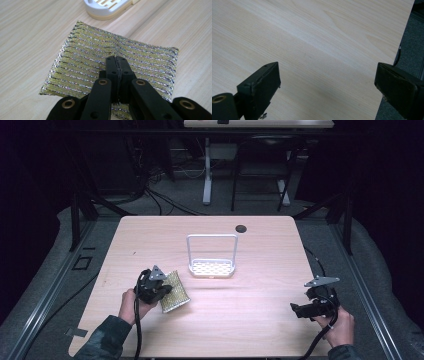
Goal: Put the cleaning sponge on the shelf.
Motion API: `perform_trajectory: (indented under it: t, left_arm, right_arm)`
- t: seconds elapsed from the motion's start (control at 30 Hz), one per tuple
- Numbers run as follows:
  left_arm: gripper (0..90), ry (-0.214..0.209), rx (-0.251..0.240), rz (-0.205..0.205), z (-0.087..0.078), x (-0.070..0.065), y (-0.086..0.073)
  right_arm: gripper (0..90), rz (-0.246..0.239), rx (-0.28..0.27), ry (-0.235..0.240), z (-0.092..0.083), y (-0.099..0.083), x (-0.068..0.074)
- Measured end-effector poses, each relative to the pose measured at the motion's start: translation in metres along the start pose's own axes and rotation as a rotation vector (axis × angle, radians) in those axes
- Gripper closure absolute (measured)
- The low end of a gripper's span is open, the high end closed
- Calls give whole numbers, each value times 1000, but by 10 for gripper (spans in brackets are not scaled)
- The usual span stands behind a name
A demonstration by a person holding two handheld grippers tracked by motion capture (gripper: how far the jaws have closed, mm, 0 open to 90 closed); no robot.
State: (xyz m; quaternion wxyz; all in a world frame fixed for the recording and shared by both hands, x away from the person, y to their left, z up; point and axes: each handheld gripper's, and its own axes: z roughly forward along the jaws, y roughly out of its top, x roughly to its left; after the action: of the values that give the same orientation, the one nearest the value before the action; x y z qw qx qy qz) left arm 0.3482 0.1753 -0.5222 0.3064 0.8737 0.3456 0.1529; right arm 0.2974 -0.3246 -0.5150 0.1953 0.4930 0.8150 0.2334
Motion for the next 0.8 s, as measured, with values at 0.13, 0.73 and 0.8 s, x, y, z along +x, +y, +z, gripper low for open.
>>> perform_trajectory:
  t: [0.13,0.73,0.8]
  left_arm:
    - [896,-19,-13,5,-2,-4,1]
    - [896,-68,-48,32,-3,-13,8]
    - [896,-71,-52,41,-4,-15,9]
  right_arm:
    - [55,-1,-3,0,0,0,0]
    - [55,-8,-2,0,2,1,0]
    - [55,-9,-2,0,2,1,1]
